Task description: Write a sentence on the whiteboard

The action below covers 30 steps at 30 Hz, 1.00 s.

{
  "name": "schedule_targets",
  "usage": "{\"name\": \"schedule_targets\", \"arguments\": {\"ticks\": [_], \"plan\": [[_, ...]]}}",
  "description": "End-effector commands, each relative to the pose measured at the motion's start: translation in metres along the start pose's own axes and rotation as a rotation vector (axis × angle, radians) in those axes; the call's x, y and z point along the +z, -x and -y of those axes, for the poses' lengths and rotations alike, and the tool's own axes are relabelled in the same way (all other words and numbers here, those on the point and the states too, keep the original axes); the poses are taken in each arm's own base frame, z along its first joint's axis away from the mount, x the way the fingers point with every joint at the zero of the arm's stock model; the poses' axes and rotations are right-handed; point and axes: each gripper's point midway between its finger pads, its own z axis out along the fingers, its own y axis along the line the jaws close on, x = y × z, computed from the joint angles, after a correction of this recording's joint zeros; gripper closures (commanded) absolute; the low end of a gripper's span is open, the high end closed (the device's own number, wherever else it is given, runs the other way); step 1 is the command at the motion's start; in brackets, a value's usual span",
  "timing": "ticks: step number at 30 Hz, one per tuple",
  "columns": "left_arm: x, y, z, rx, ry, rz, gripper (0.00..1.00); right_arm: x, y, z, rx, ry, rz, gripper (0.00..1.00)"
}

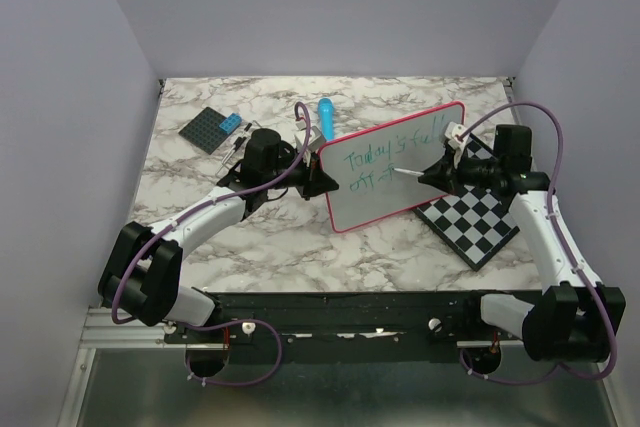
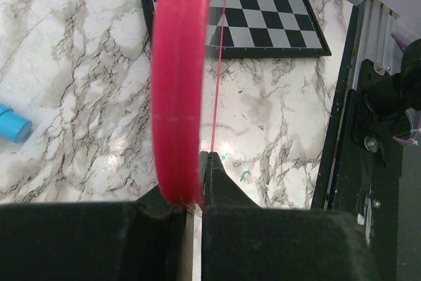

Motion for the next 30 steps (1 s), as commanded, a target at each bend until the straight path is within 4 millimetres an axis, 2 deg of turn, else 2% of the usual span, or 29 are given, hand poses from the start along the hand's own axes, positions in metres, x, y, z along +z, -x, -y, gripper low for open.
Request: {"name": "schedule_targets", "arguments": {"ticks": [1,5,11,12,15,22,30], "plan": [[-0.004,-0.05,-0.009,-0.054,0.05,-0.159,1.0,-0.009,0.009,-0.031,-0.06,0.118,0.041,1.0],[-0.004,-0.051,-0.009,-0.054,0.052,-0.16,1.0,-0.021,0.015,-0.027,-0.098,0.06,0.026,0.99],[-0.005,-0.049,-0.009,-0.053,0.058,-0.157,1.0,-0.057,0.028,0.006,-0.06,-0.105,0.048,1.0],[-0.005,-0.049,-0.01,-0.05,0.061,-0.156,1.0,-0.069,0.028,0.016,-0.042,-0.152,0.054,1.0],[-0.006,-0.047,-0.009,-0.048,0.061,-0.152,1.0,-0.084,0.026,0.026,-0.024,-0.203,0.07,1.0],[-0.006,-0.046,-0.009,-0.052,0.065,-0.151,1.0,-0.081,0.011,0.022,-0.008,-0.199,0.065,1.0],[-0.005,-0.048,-0.011,-0.06,0.068,-0.155,1.0,-0.068,0.0,0.011,0.012,-0.136,0.107,0.99]]}}
